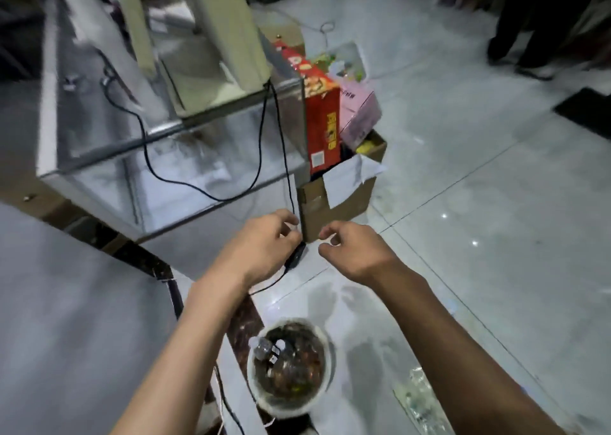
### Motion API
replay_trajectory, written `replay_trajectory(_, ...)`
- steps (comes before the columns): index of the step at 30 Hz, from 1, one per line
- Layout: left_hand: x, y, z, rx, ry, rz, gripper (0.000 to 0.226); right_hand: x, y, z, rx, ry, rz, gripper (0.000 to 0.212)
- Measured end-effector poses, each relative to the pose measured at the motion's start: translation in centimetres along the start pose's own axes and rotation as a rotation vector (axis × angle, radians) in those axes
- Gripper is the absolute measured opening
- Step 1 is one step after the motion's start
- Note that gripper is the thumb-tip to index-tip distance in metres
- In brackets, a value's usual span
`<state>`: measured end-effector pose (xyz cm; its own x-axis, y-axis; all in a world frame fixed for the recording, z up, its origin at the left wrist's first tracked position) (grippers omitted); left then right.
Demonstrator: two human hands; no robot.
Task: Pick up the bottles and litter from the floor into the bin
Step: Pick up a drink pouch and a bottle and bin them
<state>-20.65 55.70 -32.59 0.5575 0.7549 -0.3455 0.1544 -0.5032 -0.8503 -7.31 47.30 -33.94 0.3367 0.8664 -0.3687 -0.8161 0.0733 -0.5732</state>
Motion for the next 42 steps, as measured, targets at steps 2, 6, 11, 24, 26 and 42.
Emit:
replay_trajectory(2, -1.1, -2.3, -5.2, 0.068, 0.076, -0.047, 0.032, -2.9, -5.8, 1.3, -0.010, -0.010, -0.112, 0.025)
replay_trajectory(6, -4.1, -5.1, -16.1, 0.197, 0.188, -0.108, 0.031, -9.8, -16.6, 1.2, -0.015, 0.024, -0.290, 0.026)
replay_trajectory(11, -9.7, -5.8, -28.2, 0.225, 0.316, -0.158, 0.032, -21.2, -26.6, -2.4, 0.004, 0.099, -0.463, 0.030)
replay_trajectory(24, -28.9, -1.0, -52.3, 0.239, 0.670, -0.204, 0.030, -51.8, -39.1, -14.4, 0.011, 0.289, -0.741, 0.036)
replay_trajectory(26, -32.0, -0.3, -54.7, 0.218, 0.728, -0.218, 0.028, -55.4, -39.8, -15.5, 0.010, 0.298, -0.785, 0.036)
replay_trajectory(42, -35.0, 10.1, -62.4, -0.006, 0.919, -0.176, 0.026, -61.9, -40.2, -26.5, 0.198, 0.347, -1.072, 0.022)
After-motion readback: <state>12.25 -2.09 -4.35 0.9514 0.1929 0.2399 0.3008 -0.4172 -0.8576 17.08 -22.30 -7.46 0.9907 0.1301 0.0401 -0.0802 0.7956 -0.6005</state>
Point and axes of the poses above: each hand's wrist, its own x-axis towards the middle knuckle, its own y-axis out of the palm, z = x × y, the point moved 5 cm from there along x, towards the middle knuckle, and after that the axes turned 9 degrees about x, right-handed, at the moved point
